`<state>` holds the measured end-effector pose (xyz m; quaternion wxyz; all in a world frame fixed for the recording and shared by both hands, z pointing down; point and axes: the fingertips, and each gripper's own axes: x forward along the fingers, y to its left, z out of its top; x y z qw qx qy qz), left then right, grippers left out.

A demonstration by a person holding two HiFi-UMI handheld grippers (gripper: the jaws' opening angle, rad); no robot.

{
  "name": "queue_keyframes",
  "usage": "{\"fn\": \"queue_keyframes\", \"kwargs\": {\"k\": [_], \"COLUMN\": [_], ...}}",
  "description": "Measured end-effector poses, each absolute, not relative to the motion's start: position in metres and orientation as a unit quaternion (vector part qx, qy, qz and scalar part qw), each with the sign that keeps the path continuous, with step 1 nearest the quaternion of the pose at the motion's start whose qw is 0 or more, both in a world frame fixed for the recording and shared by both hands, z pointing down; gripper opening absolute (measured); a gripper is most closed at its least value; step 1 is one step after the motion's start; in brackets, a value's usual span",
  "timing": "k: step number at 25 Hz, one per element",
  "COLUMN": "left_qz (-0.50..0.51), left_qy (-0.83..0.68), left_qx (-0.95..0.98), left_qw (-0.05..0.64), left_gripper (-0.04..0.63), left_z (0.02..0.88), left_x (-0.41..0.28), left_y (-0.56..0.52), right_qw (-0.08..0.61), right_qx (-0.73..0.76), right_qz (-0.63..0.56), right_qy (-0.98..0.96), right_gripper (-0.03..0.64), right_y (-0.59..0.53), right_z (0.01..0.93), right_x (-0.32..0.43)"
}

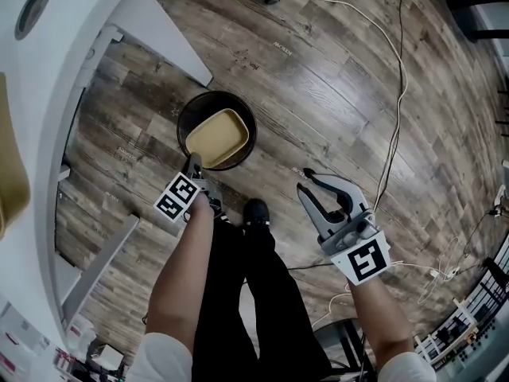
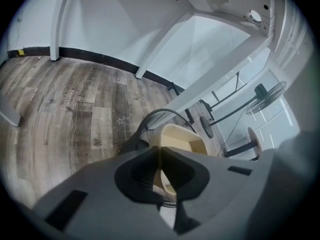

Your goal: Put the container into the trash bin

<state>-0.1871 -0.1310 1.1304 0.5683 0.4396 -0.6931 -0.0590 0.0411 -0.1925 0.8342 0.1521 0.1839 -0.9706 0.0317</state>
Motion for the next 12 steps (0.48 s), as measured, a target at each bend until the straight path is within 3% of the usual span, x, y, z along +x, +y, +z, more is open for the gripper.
{"fn": "queue_keyframes", "kwargs": {"k": [12], "left_qz": [-0.075], "left_qy": [-0.69], "left_qx": [0.454], "left_qw": [0.559], "left_gripper": [0.047], "left_z": [1.141], "left_x": [-0.186], "left_y": [-0.141], "right_qw": [0.151], "right_qx": [0.203], "right_qz": [0.056], "right_qy": [-0.966], "right_gripper": [0.084], "right_y": [-0.2], "right_z": [0.85], "right_x": [0.048]}}
